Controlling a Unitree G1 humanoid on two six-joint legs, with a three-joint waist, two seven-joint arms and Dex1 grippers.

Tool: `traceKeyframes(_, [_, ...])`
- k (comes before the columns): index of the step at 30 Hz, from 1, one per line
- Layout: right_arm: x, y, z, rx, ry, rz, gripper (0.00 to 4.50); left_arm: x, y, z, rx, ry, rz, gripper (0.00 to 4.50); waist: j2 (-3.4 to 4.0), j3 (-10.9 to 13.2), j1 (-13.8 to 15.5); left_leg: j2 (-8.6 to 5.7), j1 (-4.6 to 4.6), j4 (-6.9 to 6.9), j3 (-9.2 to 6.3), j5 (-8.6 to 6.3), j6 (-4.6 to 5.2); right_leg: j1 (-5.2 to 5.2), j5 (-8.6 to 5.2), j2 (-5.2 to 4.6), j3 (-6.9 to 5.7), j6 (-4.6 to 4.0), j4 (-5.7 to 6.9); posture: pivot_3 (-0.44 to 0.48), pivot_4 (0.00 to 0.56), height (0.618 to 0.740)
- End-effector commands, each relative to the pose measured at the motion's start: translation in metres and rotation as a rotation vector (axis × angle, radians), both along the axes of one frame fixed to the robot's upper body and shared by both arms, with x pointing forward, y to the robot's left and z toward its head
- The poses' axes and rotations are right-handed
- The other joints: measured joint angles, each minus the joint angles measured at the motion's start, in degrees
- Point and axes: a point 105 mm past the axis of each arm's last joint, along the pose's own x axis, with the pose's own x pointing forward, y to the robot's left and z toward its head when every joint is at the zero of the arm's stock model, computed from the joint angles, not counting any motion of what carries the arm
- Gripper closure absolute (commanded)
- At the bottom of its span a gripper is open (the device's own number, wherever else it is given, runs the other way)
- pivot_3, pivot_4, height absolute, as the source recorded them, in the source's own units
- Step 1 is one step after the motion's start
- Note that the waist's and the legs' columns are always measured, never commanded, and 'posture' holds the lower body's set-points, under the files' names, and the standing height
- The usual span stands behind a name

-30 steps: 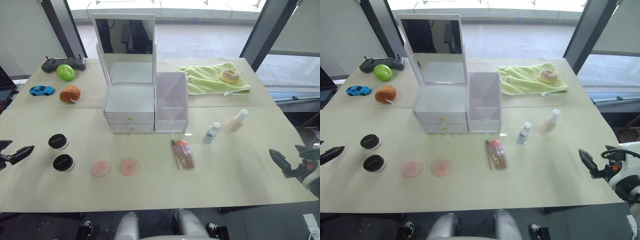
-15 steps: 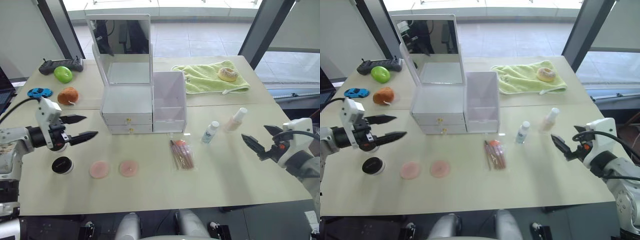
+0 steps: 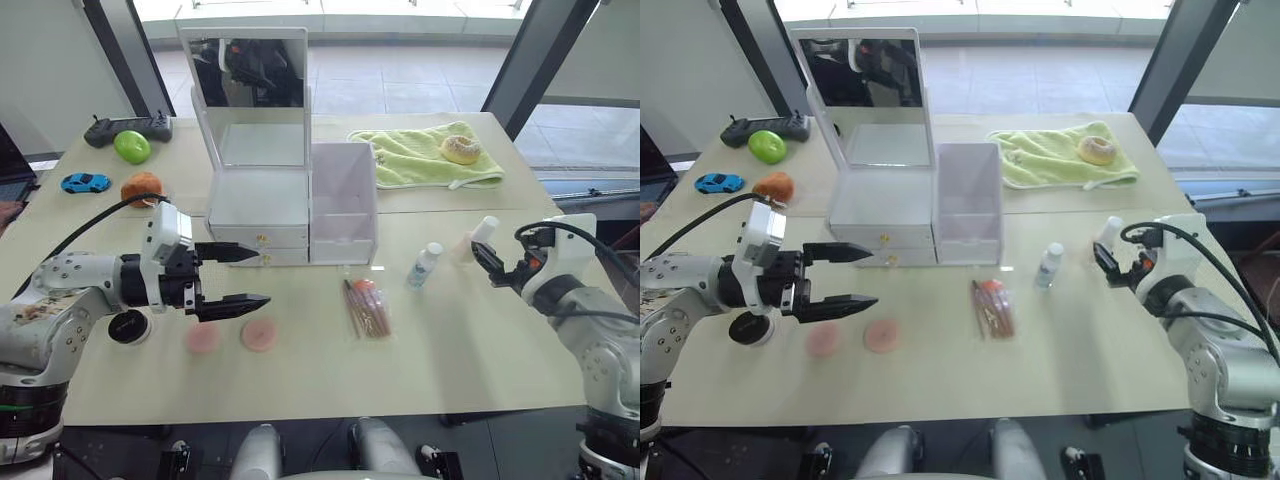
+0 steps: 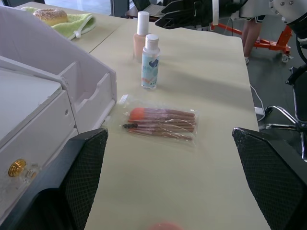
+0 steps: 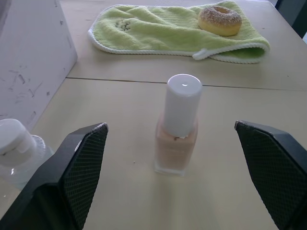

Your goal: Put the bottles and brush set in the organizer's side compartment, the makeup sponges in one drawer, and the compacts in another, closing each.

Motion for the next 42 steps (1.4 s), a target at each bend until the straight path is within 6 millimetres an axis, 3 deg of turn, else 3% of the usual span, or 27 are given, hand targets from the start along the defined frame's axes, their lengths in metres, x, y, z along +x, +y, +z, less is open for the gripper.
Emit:
traceKeyframes(1, [0.007, -0.001, 0.009, -0.009, -0.04, -0.05, 0.0, -0.002, -0.006, 0.004, -0.009, -0.02, -0.01, 0.02, 0.07, 0.0, -0.1, 0.0, 0.0, 0.0, 0.0, 0.0, 0.0, 0.0, 0.0, 0.0, 0.0, 0.0, 0.0, 0.0, 0.15, 0.74])
traceKeyframes(7, [0.019, 0.007, 0.002, 0.003, -0.025, -0.033, 0.0, -0.002, -0.014, 0.001, -0.011, -0.02, -0.016, 0.02, 0.09, 0.0, -0.1, 0.0, 0.01, 0.01, -0.01, 0.0, 0.0, -0.02, 0.0, 0.01, 0.0, 0.0, -0.01, 0.0, 0.15, 0.74])
traceKeyframes(16, [0.037, 0.002, 0.001, 0.005, -0.038, -0.029, 0.0, 0.003, -0.025, 0.0, 0.015, -0.04, -0.024, 0.02, 0.14, 0.0, -0.1, -0.04, 0.02, 0.05, -0.05, 0.0, 0.01, -0.03, 0.01, 0.02, 0.02, 0.0, -0.04, 0.0, 0.15, 0.74])
traceKeyframes(22, [0.039, -0.005, 0.008, 0.036, -0.068, -0.06, 0.0, 0.002, -0.028, 0.003, 0.012, -0.043, -0.024, 0.02, 0.15, 0.1, -0.1, -0.03, 0.01, 0.05, -0.06, 0.0, 0.01, -0.03, 0.01, 0.04, 0.03, 0.0, -0.03, 0.0, 0.15, 0.74])
traceKeyframes(31, [0.039, 0.004, 0.012, 0.057, -0.09, -0.03, 0.0, 0.002, -0.03, 0.002, 0.015, -0.04, -0.023, 0.02, 0.17, 0.1, -0.1, -0.03, 0.01, 0.05, -0.06, 0.0, 0.01, -0.03, 0.01, 0.04, 0.03, 0.0, -0.04, 0.0, 0.15, 0.74])
traceKeyframes(34, [0.039, 0.004, 0.015, 0.059, -0.099, -0.033, 0.57, 0.002, -0.03, 0.001, 0.015, -0.037, -0.024, 0.0, 0.18, 0.1, -0.1, -0.03, 0.01, 0.05, -0.06, 0.0, 0.01, -0.03, 0.01, 0.04, 0.03, 0.0, -0.04, 0.0, 0.15, 0.74])
traceKeyframes(42, [0.038, 0.007, 0.019, 0.05, -0.109, -0.022, 3.27, 0.001, -0.028, -0.001, 0.017, -0.028, -0.026, 0.0, 0.19, 0.1, -0.1, -0.03, 0.02, 0.05, -0.06, 0.0, 0.01, -0.03, 0.0, 0.04, 0.03, 0.0, -0.05, 0.0, 0.15, 0.74])
